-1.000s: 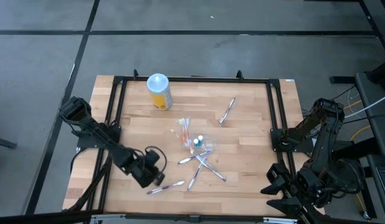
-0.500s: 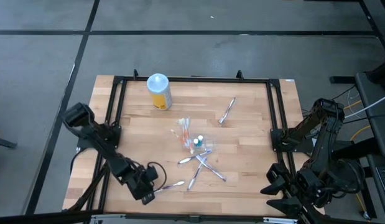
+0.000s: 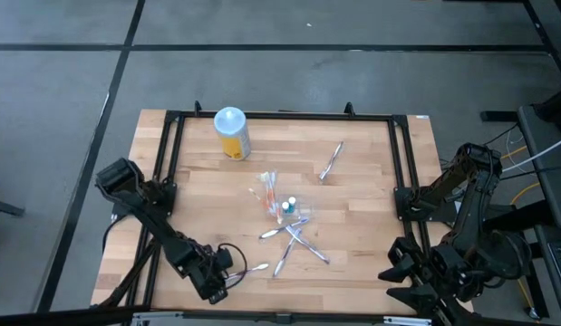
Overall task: Pick & Place toothbrushing station
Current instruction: Put the white and violet toothbrush into the right compartment of the transparent organizer
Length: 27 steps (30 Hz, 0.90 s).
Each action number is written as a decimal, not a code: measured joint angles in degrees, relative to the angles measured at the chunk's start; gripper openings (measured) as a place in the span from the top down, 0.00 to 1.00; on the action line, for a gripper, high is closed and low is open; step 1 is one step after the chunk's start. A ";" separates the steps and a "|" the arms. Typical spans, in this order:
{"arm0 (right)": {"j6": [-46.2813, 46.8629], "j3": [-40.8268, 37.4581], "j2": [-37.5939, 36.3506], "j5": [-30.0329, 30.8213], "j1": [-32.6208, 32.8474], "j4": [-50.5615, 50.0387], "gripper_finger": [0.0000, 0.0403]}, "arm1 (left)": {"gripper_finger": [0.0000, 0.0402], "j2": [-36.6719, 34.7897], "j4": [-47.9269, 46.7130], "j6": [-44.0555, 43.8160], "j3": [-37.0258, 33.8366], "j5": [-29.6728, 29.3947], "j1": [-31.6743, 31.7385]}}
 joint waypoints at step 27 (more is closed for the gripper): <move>-1.53 0.00 0.00 1.62 -0.64 -0.44 0.62 | 0.96 4.79 -13.02 -10.37 7.74 8.49 5.30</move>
